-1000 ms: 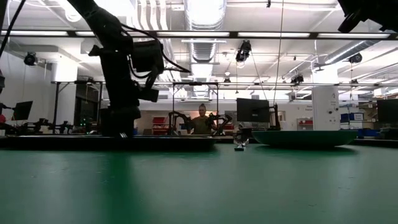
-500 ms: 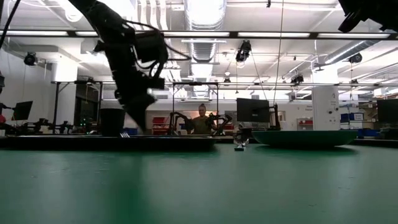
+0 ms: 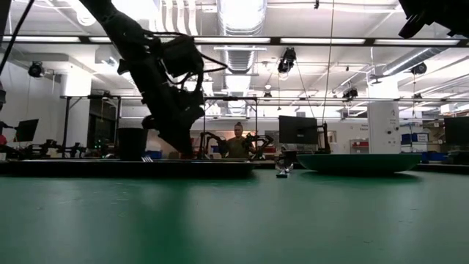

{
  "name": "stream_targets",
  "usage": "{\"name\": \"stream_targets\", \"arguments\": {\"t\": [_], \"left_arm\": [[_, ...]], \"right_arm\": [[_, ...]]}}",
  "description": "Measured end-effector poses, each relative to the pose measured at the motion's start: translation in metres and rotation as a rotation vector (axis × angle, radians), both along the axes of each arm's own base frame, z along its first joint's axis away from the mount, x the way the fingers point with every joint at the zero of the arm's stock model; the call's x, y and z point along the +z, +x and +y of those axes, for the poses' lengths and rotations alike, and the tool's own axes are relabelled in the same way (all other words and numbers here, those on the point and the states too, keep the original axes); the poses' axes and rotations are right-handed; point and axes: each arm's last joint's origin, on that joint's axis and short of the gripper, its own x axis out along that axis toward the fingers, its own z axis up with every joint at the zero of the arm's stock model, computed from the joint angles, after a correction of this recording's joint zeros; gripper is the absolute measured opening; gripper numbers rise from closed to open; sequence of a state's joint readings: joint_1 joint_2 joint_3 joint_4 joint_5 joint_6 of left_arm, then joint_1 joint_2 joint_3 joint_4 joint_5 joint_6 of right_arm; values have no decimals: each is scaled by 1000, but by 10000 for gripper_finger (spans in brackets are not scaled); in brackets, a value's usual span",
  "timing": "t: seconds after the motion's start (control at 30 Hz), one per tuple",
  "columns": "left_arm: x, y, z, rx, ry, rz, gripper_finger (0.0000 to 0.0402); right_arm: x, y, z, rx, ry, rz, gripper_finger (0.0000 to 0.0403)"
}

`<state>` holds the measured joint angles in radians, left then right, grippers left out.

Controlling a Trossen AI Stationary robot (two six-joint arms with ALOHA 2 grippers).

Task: Pick and place plate/cup/fork/spoon on tray
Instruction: Put the pink fork on the black serving tray to the bottom of the black cup

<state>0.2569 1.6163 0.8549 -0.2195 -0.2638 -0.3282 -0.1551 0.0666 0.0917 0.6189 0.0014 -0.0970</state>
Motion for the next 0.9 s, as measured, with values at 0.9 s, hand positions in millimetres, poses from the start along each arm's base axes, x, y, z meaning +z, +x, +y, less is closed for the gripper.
{"name": "stream_targets", "arguments": {"t": [0.9], "left_arm": [[-5,-70,-18,-10,-75,452,0]], "right_arm": [[1,0,0,7,7,-8,31]]}}
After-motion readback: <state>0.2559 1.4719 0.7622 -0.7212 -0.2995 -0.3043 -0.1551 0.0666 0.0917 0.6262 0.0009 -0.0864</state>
